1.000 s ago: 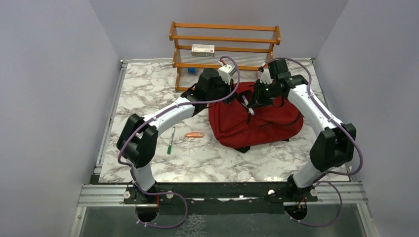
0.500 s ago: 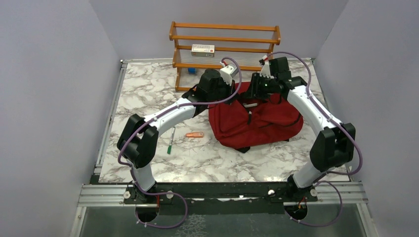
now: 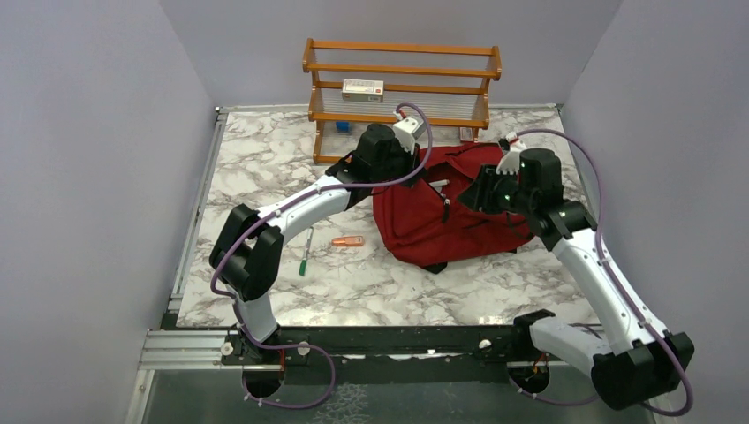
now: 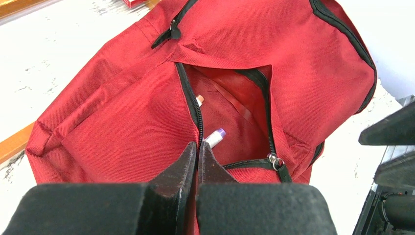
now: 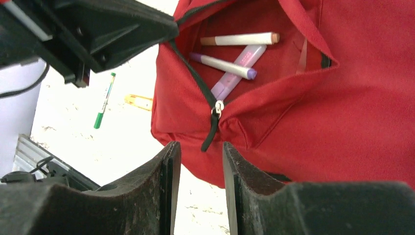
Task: Pack the student bag
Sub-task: Place the stationery in the student bag.
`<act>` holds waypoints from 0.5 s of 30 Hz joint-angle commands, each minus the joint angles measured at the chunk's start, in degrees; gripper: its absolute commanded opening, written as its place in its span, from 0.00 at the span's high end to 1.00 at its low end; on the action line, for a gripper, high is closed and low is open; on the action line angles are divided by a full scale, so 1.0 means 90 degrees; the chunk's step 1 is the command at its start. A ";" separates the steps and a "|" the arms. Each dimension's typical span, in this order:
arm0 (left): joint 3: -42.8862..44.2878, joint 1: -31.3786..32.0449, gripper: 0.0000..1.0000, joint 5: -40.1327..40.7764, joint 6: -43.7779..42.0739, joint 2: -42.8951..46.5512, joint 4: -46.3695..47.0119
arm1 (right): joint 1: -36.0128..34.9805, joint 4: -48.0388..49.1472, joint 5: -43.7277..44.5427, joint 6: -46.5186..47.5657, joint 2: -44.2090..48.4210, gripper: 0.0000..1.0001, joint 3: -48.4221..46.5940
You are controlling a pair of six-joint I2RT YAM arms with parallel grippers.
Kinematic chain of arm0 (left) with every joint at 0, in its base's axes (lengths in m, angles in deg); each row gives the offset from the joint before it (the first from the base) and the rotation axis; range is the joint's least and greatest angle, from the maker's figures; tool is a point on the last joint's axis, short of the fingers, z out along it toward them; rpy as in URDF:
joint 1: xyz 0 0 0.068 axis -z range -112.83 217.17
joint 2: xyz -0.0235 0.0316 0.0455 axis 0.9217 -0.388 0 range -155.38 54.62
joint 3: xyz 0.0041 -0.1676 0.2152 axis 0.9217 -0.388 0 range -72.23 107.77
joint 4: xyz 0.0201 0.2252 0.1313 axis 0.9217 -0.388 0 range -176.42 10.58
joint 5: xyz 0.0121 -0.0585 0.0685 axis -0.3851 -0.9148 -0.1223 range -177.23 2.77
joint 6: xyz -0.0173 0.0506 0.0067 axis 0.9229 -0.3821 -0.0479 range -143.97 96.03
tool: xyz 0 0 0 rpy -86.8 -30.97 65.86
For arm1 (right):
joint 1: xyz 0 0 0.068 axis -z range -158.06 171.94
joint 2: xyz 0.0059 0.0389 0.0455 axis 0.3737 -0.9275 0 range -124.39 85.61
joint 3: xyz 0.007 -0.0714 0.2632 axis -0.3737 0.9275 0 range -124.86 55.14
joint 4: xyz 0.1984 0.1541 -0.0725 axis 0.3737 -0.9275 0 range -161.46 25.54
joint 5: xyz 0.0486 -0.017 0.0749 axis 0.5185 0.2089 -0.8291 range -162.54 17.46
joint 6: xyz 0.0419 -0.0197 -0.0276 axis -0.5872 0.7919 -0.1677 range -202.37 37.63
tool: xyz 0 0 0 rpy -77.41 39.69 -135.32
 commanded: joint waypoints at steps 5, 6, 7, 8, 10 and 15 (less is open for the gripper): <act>0.0196 -0.0044 1.00 0.0021 0.0110 -0.0156 -0.0153 | -0.1276 0.0577 0.0802 -0.0717 0.1068 0.59 0.1088; 0.0198 -0.0064 1.00 -0.0012 0.0140 -0.0160 -0.0144 | -0.1733 0.0640 0.1103 -0.0833 0.1058 0.59 0.1154; 0.0203 -0.0084 1.00 -0.0031 0.0152 -0.0161 -0.0141 | -0.2200 0.0752 0.1376 -0.0965 0.1021 0.59 0.1231; 0.0208 -0.0107 1.00 -0.0035 0.0155 -0.0161 -0.0150 | -0.2710 0.0884 0.1638 -0.1098 0.0960 0.59 0.1318; 0.0226 -0.0158 1.00 -0.0009 0.0146 -0.0149 -0.0186 | -0.3675 0.1256 0.2218 -0.1325 0.0779 0.59 0.1523; 0.0247 -0.0271 1.00 0.0032 0.0111 -0.0046 -0.0232 | -0.5326 0.2612 0.2749 -0.1466 0.0145 0.59 0.2329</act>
